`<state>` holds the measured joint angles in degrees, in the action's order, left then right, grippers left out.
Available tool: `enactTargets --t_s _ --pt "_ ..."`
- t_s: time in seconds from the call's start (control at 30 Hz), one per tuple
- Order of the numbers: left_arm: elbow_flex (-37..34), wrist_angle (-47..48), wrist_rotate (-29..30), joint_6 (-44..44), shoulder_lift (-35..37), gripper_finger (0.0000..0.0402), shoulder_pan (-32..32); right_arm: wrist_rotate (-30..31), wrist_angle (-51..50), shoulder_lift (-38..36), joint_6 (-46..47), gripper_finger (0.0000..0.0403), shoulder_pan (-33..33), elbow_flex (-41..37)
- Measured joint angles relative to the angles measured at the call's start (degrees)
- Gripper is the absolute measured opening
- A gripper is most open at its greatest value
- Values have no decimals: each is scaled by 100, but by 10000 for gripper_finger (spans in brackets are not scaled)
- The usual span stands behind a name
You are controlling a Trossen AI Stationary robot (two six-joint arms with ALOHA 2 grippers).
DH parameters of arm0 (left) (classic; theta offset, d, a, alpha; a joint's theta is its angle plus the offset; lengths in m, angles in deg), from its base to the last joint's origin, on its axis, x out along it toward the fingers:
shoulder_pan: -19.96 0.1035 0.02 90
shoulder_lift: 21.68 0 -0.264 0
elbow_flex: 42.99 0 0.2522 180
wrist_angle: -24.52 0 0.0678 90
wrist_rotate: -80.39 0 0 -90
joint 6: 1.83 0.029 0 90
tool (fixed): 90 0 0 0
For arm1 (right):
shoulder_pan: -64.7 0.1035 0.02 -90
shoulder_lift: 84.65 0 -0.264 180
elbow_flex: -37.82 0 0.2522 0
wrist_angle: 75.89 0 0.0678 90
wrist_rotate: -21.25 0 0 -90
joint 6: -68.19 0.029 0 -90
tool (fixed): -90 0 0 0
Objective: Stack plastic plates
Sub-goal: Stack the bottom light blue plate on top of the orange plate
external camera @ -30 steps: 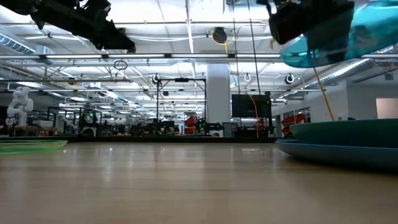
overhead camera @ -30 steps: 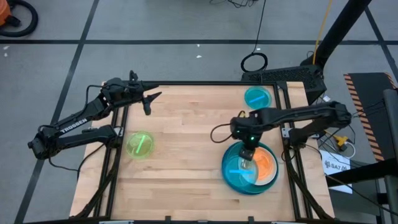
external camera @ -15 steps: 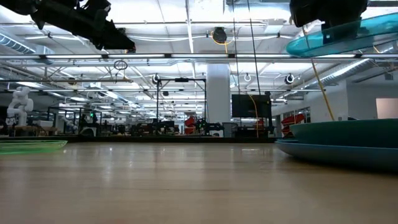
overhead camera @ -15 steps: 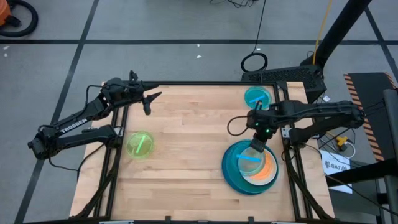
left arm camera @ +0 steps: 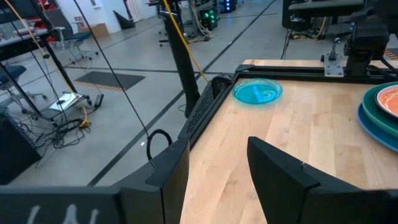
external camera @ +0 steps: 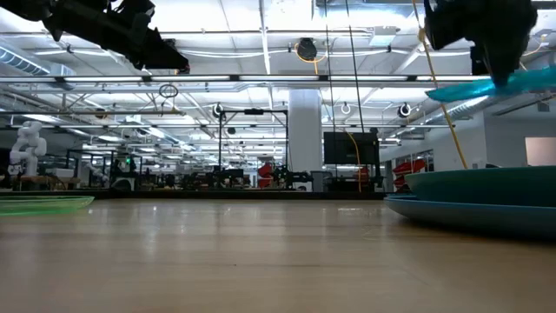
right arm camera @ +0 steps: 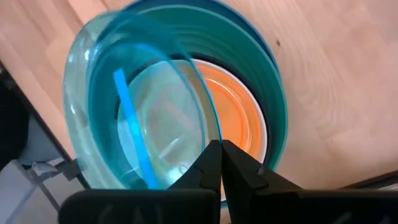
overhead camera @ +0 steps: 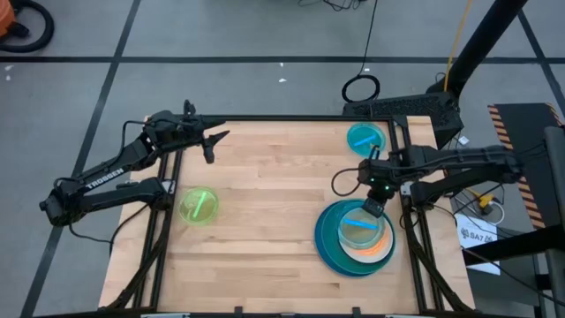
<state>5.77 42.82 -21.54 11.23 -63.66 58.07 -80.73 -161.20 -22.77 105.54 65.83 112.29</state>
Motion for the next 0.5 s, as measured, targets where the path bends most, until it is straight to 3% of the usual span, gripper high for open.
enactTargets --t_s 0.5 --pt "0 -2 0 0 0 170 0 -178 1462 -1174 555 0 0 -2017"
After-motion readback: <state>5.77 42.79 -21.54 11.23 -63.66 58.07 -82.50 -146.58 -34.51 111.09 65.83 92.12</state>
